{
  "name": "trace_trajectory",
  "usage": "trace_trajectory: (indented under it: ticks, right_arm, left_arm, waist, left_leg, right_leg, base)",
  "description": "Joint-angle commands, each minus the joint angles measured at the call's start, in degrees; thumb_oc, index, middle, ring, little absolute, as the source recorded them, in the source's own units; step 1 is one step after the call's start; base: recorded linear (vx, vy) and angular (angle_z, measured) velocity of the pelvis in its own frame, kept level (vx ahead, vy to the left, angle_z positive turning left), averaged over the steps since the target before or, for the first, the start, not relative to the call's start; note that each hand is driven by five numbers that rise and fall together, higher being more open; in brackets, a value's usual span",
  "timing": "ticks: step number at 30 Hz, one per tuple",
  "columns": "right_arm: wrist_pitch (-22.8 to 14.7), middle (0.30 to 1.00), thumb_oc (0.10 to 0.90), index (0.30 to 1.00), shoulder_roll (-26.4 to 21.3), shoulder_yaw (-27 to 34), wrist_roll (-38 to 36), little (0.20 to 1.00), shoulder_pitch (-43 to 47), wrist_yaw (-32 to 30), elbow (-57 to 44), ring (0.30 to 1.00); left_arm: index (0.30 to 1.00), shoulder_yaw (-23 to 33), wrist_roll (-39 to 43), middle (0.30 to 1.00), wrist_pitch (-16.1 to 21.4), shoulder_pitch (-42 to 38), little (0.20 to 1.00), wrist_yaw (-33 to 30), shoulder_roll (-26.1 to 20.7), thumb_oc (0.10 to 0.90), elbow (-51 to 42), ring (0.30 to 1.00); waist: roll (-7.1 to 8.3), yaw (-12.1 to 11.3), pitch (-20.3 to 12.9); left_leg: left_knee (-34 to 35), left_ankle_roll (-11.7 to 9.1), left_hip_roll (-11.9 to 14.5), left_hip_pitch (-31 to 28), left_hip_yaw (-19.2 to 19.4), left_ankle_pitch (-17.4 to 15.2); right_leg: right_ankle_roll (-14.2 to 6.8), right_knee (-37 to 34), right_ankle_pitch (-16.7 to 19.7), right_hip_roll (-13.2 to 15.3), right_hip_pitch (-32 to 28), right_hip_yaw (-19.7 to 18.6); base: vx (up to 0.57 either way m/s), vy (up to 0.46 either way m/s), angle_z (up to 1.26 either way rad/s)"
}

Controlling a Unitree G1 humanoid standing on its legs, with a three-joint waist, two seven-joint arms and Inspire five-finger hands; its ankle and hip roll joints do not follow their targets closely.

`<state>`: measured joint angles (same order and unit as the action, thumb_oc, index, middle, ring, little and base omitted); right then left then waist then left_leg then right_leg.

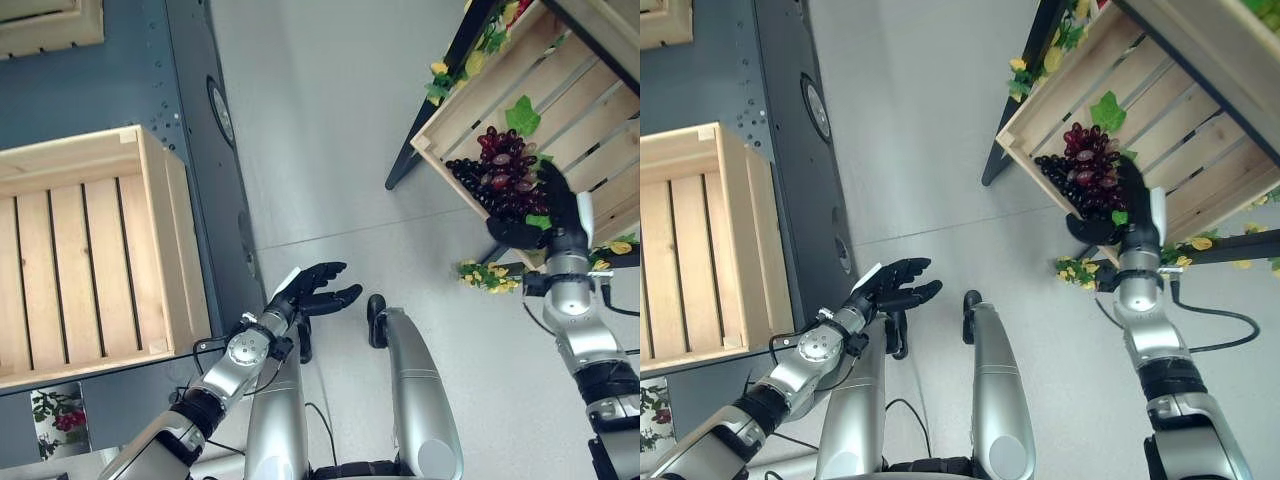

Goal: Pick up the fruits from the basket on one side to the basket on the other side

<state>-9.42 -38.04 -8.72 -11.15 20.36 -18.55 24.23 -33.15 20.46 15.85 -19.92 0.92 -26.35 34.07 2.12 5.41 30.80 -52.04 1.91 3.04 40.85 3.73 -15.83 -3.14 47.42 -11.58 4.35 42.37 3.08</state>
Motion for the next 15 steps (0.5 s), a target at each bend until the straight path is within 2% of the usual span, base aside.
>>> trace_trajectory:
  ticks: [1,6,7,8,10,13,15]
  right_arm:
    - [-7.1,0.9,0.8,0.9,-1.7,1.2,2.9,0.9,1.9,3.2,-7.6,0.9]
    - [-8.5,0.9,0.8,0.9,0.8,-1.4,7.4,0.9,-2.4,7.2,-10.1,0.9]
    - [-8.6,0.9,0.8,0.9,0.9,-1.5,7.4,0.9,-2.6,7.3,-10.1,0.9]
    - [-9.2,0.9,0.8,0.9,1.4,-2.1,7.2,0.9,-3.9,8.7,-9.9,0.9]
    - [-9.6,0.9,0.8,0.9,2.7,-3.1,7.3,0.9,-5.5,9.9,-9.3,0.9]
    - [-9.5,0.9,0.8,0.9,4.7,-5.2,8.3,0.9,-7.4,11.4,-8.4,0.9]
    - [-9.2,0.9,0.8,0.9,5.9,-7.1,8.5,0.9,-8.2,12.3,-7.1,0.9]
  left_arm:
    - [0.9,1.5,-2.0,0.9,4.4,1.2,0.9,1.4,1.8,0.8,-3.3,0.9]
    - [0.9,2.5,-3.4,0.9,3.0,1.9,0.9,2.0,3.8,0.8,0.3,0.9]
    - [0.9,2.5,-3.4,0.9,2.9,2.0,0.9,2.0,3.9,0.8,0.4,0.9]
    - [0.9,2.9,-4.0,0.9,3.0,2.6,0.9,2.2,4.3,0.8,1.7,0.9]
    - [0.9,3.2,-4.6,0.9,2.9,3.4,0.9,2.3,5.2,0.8,3.8,0.9]
    - [0.9,3.6,-6.1,0.9,1.6,4.2,0.9,2.4,6.4,0.8,7.2,0.9]
    - [0.9,3.9,-7.1,0.9,0.8,4.6,0.9,2.6,7.2,0.8,10.6,0.9]
  waist:
    - [1.98,-0.1,-1.0]
    - [3.3,0.0,-1.5]
    - [3.19,0.0,-1.4]
    - [3.51,-0.1,-2.6]
    - [3.56,0.0,-3.6]
    - [3.6,0.1,-5.4]
    - [3.68,0.1,-7.0]
  left_leg:
    - [3.8,2.8,-1.0,-11.5,8.1,-8.2]
    - [6.5,3.1,-0.4,-17.5,8.4,-8.1]
    - [6.7,2.9,-0.6,-18.4,8.1,-9.0]
    - [7.6,3.1,-0.5,-19.1,8.2,-8.0]
    - [9.2,2.8,-0.7,-21.7,8.1,-8.5]
    - [12.3,2.4,-1.0,-24.6,8.3,-7.5]
    - [15.7,2.3,-1.0,-26.5,8.9,-5.4]
  right_leg:
    - [4.0,1.2,-5.9,-2.4,-10.4,3.2]
    - [3.6,-2.6,-5.3,-2.0,-16.5,2.9]
    - [3.1,-2.6,-6.0,-2.0,-17.4,2.8]
    - [3.3,-4.0,-5.1,-1.7,-18.3,2.8]
    - [2.6,-5.6,-5.5,-1.7,-21.0,2.6]
    - [2.2,-8.8,-4.8,-1.7,-24.0,2.4]
    - [2.3,-12.0,-3.3,-1.7,-25.8,2.3]
  base:
    - [0.0,0.01,-0.06]
    - [0.04,-0.001,-0.06]
    - [0.07,-0.002,-0.02]
    - [0.12,0.014,-0.01]
    - [0.11,0.01,-0.02]
    - [0.06,0.003,-0.1]
    - [0.05,0.003,-0.09]
